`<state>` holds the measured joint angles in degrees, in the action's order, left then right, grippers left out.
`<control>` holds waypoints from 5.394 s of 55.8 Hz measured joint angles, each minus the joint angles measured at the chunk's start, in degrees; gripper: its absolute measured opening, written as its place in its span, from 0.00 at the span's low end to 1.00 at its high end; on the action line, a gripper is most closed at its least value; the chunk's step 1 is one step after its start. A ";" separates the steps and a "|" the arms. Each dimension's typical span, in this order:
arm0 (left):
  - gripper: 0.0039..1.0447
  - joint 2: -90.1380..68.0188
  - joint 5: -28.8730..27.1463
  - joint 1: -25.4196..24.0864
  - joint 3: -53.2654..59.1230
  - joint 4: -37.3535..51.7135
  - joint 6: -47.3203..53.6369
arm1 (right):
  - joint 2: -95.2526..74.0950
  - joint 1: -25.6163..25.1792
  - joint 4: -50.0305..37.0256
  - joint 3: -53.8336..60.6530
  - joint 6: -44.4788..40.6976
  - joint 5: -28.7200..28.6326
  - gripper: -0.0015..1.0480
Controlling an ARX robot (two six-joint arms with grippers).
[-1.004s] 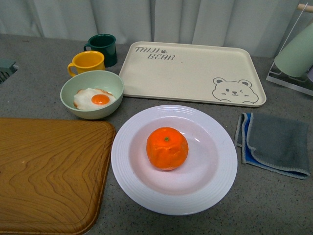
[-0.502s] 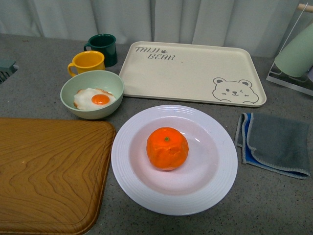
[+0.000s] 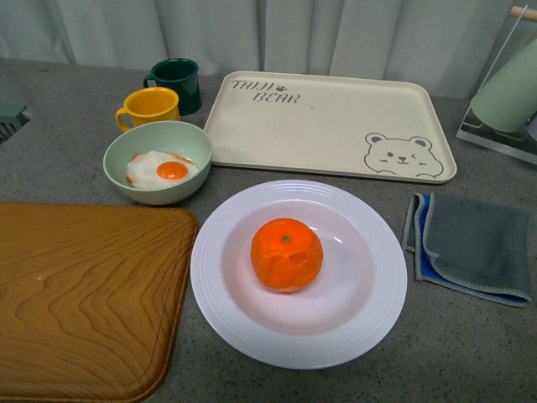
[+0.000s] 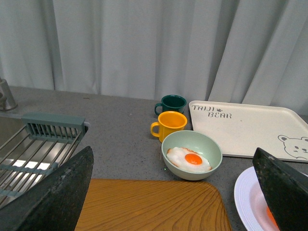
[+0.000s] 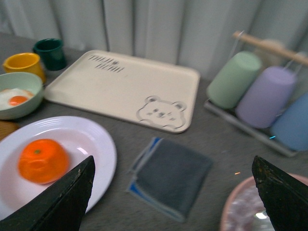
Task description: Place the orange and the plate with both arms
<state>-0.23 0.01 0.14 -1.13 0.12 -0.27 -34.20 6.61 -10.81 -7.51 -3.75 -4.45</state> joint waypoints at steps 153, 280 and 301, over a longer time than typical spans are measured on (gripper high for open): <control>0.94 0.00 -0.02 0.00 0.00 0.00 0.00 | -102.95 5.64 -4.76 -72.67 66.16 -18.99 0.04; 0.94 0.02 -0.02 0.00 0.00 0.00 0.00 | -7.04 -6.54 -28.94 6.84 3.76 4.55 0.01; 0.94 0.02 -0.02 0.00 0.00 0.00 0.00 | 6.69 -6.51 -16.48 7.21 3.76 4.55 0.01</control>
<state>-0.21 -0.01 0.14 -1.13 0.12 -0.27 -27.51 0.10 -27.29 -0.30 0.01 0.10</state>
